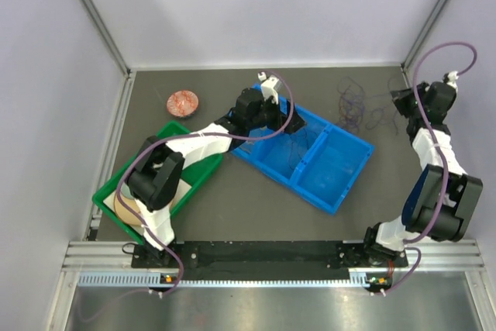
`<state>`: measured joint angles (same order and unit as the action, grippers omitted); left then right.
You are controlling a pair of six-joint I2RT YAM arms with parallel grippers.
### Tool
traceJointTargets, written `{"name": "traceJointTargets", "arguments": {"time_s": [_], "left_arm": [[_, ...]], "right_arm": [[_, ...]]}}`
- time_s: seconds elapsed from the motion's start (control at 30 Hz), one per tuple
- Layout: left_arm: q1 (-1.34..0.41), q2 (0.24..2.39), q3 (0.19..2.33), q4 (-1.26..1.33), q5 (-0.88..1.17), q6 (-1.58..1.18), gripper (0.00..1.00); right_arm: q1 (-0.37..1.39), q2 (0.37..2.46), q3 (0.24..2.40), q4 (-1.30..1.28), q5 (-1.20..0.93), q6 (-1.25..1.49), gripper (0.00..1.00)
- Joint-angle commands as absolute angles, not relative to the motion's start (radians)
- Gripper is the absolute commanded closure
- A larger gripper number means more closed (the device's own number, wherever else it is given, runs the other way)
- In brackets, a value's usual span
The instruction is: Untangle the cables
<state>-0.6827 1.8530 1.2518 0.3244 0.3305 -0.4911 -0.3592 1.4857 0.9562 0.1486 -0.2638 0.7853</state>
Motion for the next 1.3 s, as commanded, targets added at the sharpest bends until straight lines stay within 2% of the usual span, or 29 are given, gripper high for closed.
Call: {"name": "traceJointTargets", "arguments": {"time_s": [0.0, 0.23, 0.5, 0.67, 0.9, 1.1, 1.27], "left_arm": [[-0.686, 1.749, 1.379, 0.226, 0.301, -0.381, 0.01], [-0.684, 1.769, 1.577, 0.049, 0.244, -0.161, 0.01], [-0.684, 1.822, 1.637, 0.139, 0.371, -0.161, 0.01], [-0.681, 1.877, 1.699, 0.178, 0.383, -0.172, 0.01], [-0.681, 2.063, 1.883, 0.210, 0.489, -0.267, 0.02], [-0.696, 2.229, 2.075, 0.256, 0.567, -0.428, 0.05], [-0.733, 2.324, 2.146, 0.299, 0.598, -0.528, 0.08]], "right_arm": [[-0.336, 1.393, 1.083, 0.109, -0.293, 0.739, 1.00], [-0.310, 1.344, 1.241, 0.011, -0.356, 0.709, 1.00], [-0.296, 1.309, 1.409, -0.083, -0.433, 0.692, 1.00], [-0.296, 1.267, 1.476, -0.097, -0.411, 0.701, 1.00], [-0.298, 1.307, 1.617, -0.124, -0.403, 0.715, 1.00], [-0.298, 1.318, 1.632, -0.123, -0.396, 0.729, 1.00], [-0.298, 1.328, 1.641, -0.123, -0.379, 0.735, 1.00]]}}
